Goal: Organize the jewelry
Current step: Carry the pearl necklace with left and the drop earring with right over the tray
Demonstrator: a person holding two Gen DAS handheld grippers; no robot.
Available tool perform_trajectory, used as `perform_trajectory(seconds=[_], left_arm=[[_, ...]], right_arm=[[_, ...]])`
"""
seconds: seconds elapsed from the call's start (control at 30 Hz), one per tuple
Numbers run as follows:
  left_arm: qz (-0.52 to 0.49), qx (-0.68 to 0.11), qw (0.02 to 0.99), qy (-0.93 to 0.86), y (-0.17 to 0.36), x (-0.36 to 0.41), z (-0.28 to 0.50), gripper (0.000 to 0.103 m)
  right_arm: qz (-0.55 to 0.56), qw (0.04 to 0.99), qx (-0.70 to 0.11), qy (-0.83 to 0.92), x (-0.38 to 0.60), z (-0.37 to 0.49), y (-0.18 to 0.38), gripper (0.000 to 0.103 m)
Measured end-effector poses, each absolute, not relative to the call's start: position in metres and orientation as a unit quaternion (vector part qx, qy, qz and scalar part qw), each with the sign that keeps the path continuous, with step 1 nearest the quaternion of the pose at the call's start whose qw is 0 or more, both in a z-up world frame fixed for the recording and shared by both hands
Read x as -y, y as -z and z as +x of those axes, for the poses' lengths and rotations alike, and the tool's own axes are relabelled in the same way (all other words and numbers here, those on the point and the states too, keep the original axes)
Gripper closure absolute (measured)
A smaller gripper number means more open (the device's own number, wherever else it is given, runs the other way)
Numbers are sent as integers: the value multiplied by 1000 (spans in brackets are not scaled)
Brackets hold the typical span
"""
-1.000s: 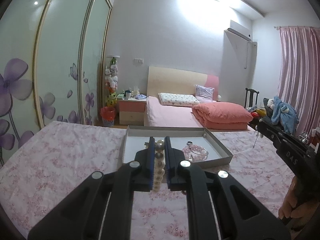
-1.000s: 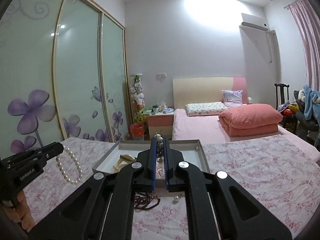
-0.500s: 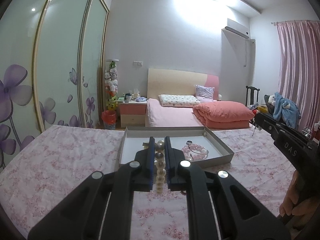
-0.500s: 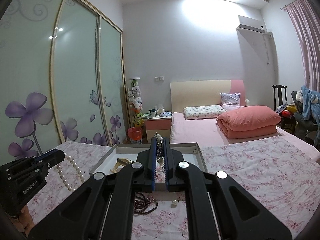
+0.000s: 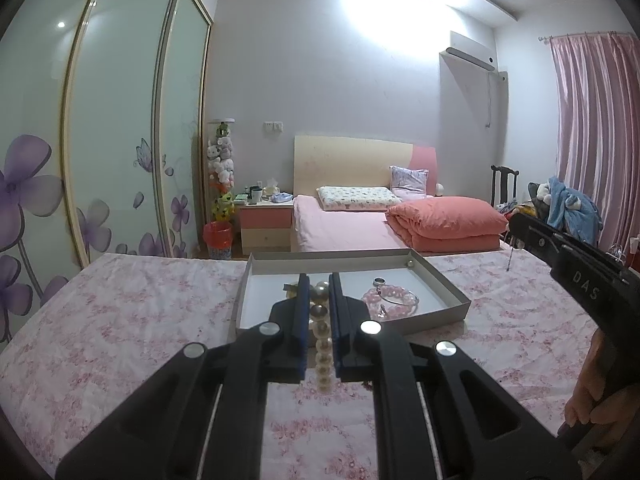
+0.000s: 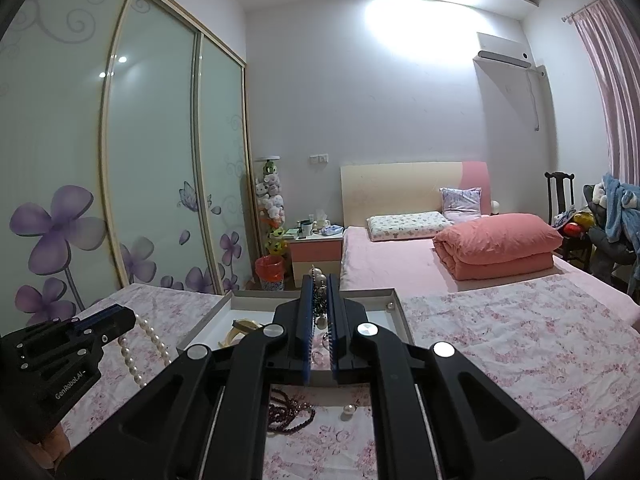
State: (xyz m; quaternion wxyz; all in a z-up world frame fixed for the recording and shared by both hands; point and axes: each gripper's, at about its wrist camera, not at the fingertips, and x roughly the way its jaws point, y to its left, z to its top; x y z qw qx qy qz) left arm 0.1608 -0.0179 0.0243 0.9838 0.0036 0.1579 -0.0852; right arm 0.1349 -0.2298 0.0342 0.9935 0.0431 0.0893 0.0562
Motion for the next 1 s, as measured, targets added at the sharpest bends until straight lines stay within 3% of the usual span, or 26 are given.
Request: perform_trajectory(seconds=[0.5, 1.0], left_arm=[[-22, -183, 980, 82, -27, 25, 246, 93], [-25, -229, 969, 95, -7, 46, 336, 93]], right_arm=[[54, 993, -81, -72, 222, 207, -38, 96], [80, 977, -178, -81, 217, 305, 4, 96]])
